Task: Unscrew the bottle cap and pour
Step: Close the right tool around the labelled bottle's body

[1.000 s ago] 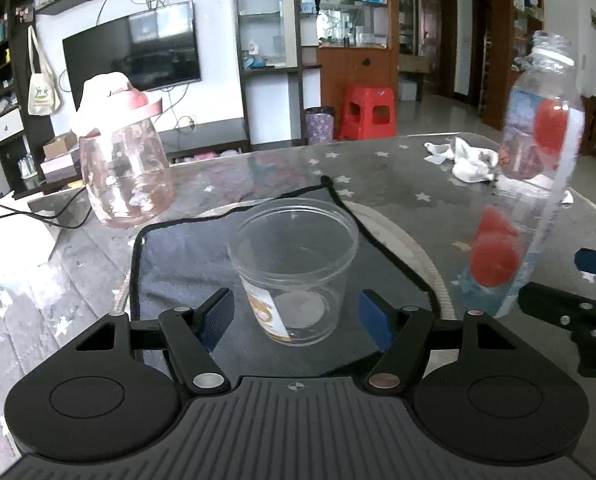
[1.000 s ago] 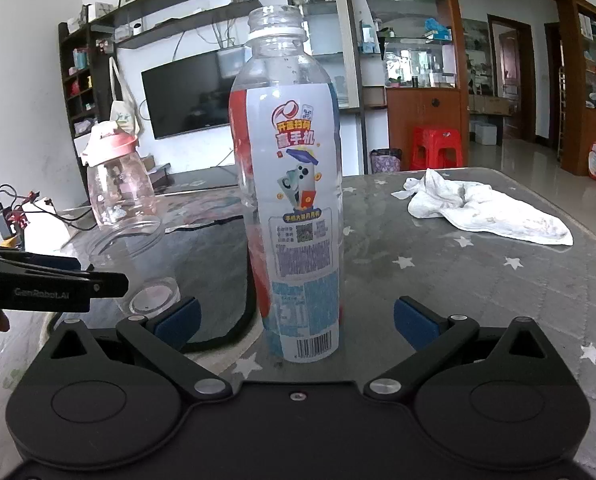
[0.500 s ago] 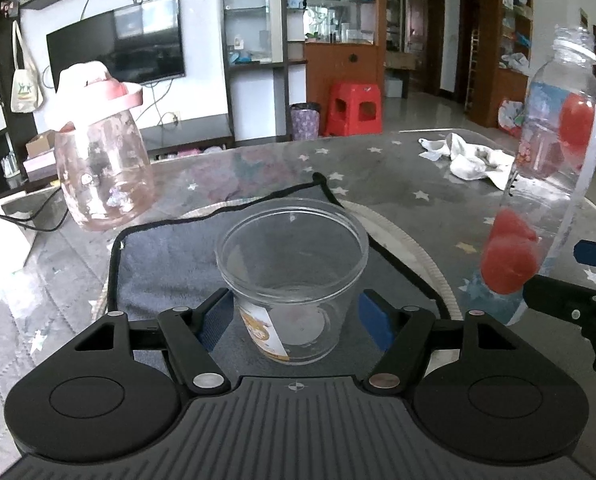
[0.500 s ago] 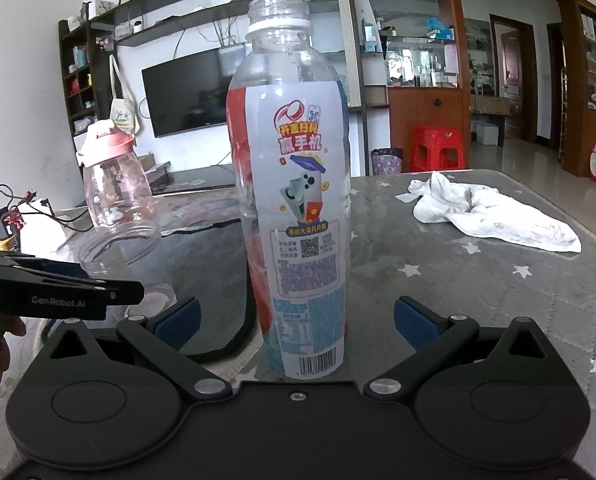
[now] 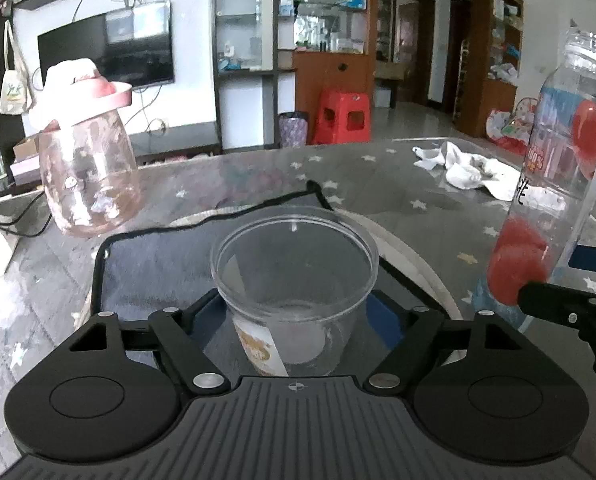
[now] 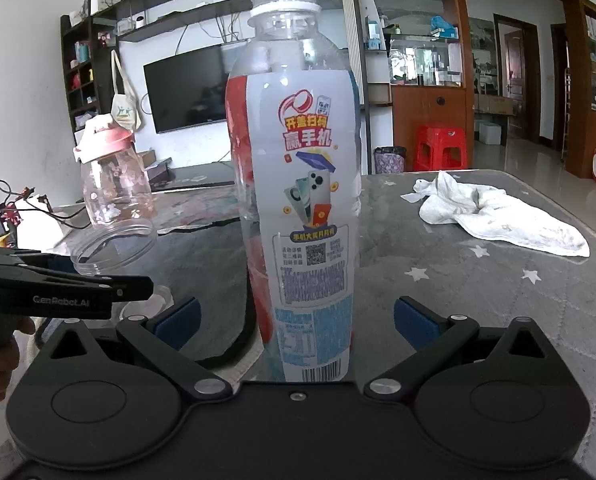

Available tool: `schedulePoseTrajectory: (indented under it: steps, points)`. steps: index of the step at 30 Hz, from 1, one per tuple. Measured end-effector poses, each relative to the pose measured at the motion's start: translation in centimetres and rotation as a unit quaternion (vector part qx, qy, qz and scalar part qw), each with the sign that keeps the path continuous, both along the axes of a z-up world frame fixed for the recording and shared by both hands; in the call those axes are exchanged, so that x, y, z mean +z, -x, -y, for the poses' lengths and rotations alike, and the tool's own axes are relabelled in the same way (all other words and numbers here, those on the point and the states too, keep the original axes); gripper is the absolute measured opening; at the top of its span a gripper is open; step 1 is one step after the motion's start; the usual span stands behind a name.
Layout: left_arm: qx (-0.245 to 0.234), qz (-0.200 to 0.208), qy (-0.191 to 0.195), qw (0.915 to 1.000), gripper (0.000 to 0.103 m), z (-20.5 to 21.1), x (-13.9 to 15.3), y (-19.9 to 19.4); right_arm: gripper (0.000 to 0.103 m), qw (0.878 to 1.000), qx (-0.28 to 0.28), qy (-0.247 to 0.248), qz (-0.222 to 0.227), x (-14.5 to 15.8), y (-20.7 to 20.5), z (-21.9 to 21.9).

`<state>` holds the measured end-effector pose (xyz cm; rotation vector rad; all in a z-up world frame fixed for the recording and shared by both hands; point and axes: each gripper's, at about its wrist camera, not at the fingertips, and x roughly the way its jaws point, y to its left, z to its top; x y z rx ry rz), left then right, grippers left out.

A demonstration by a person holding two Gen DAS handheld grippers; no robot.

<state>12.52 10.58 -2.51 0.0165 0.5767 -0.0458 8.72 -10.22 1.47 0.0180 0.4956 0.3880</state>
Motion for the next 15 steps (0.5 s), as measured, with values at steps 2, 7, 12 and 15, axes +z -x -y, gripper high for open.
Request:
schedulePoseTrajectory:
  steps: [2,7,12,15]
  points:
    - [-0.002,0.0,0.003,1.0,0.079,-0.1,-0.1,-0.3,0.103,1.0,0.0,0.001,0.001,0.0,-0.1,-0.1]
    - [-0.007,-0.002,0.005,1.0,0.079,-0.1,-0.5,-0.9,0.103,1.0,0.002,0.003,0.005,0.0,-0.6,-0.4]
    - [-0.012,0.002,-0.001,0.9999,0.079,0.1,-0.9,-1.4,0.103,1.0,0.004,0.002,0.007,0.0,-0.9,-0.8]
    - [-0.011,0.001,-0.002,0.9999,0.079,0.1,-1.1,-1.7,0.103,1.0,0.005,0.002,0.008,0.0,-1.1,-1.0]
